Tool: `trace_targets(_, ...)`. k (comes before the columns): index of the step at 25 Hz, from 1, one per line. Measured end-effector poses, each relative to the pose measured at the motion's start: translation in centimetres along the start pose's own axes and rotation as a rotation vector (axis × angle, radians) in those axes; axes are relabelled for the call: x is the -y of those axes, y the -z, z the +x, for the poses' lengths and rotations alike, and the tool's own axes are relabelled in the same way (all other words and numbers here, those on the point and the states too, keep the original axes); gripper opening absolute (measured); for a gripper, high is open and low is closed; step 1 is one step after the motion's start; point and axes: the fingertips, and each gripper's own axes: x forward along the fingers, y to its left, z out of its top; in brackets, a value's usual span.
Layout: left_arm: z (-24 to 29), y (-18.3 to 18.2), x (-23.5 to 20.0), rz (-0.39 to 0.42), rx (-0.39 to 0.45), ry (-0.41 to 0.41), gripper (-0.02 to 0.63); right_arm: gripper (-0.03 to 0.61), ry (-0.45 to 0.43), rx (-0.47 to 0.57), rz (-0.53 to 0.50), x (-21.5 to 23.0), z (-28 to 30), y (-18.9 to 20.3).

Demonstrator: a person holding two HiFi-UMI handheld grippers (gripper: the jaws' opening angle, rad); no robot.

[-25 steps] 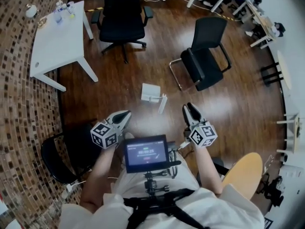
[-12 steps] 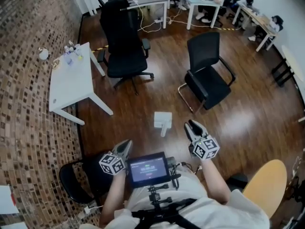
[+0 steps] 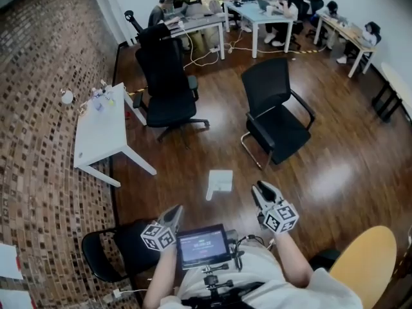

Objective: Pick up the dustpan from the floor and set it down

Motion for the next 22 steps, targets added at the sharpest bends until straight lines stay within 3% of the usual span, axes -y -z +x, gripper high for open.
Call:
trace_targets(9,-0.9,4.4,3.4,-0.062,0.068,-0.1,0.0,0.118,-0.102,-0.057,-0.06,2.2,-4.5,1.4)
trace_targets(18,-2.0,4.7,3.3,-0.088,0.094,-0.148,0.0,0.118,-0.057,-0.081,-0.092,4.6,-5.0,2.1)
trace_targets(22,-1.2,2.2,2.5,-0.054,0.104,-0.128,0.0,0.112,-0.034,-0.078,-0.115,4.6,-4.6,2.0)
